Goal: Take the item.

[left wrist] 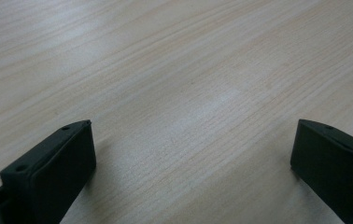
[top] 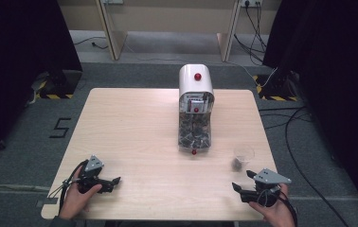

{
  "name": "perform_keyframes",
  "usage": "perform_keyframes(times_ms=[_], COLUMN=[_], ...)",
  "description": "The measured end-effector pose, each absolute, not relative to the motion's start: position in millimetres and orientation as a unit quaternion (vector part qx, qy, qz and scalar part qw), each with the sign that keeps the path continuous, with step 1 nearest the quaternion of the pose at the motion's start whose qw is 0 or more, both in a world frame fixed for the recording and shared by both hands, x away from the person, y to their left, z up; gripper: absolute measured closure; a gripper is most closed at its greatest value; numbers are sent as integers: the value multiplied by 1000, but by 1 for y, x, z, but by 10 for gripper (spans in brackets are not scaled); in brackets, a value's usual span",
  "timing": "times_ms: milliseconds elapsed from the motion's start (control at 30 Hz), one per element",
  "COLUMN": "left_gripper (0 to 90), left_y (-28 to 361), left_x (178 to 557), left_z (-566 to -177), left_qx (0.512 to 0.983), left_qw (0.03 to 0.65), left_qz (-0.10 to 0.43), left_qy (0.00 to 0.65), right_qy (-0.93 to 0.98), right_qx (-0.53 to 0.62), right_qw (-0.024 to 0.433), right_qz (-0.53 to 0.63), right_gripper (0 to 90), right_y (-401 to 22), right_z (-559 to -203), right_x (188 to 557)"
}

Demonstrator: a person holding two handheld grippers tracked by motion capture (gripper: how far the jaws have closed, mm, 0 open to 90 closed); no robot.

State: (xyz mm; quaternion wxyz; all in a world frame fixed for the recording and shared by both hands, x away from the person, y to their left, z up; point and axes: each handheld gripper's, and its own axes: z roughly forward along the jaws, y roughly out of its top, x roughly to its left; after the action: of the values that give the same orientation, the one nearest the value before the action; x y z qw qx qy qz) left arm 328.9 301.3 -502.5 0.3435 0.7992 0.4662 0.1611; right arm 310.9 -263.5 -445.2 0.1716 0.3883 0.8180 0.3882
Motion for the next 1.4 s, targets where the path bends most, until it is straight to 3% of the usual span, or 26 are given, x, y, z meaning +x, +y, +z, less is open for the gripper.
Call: perform_keyframes(times_ms=[833, 1400], left_gripper=[0, 0], left_y=[301, 301], left_x=[329, 329], left_z=[-503, -503], left_qx=[799, 799], left_qw=[344, 344], left_qz=[161, 161], left_qy=[466, 466], right_qy=[811, 798], right_qx=[417, 445], right_qw=[180, 190], right_qz=[367, 358], right_gripper=[257, 164], right_y=[-279, -293], right_z=[-464, -477], right_x=[298, 287])
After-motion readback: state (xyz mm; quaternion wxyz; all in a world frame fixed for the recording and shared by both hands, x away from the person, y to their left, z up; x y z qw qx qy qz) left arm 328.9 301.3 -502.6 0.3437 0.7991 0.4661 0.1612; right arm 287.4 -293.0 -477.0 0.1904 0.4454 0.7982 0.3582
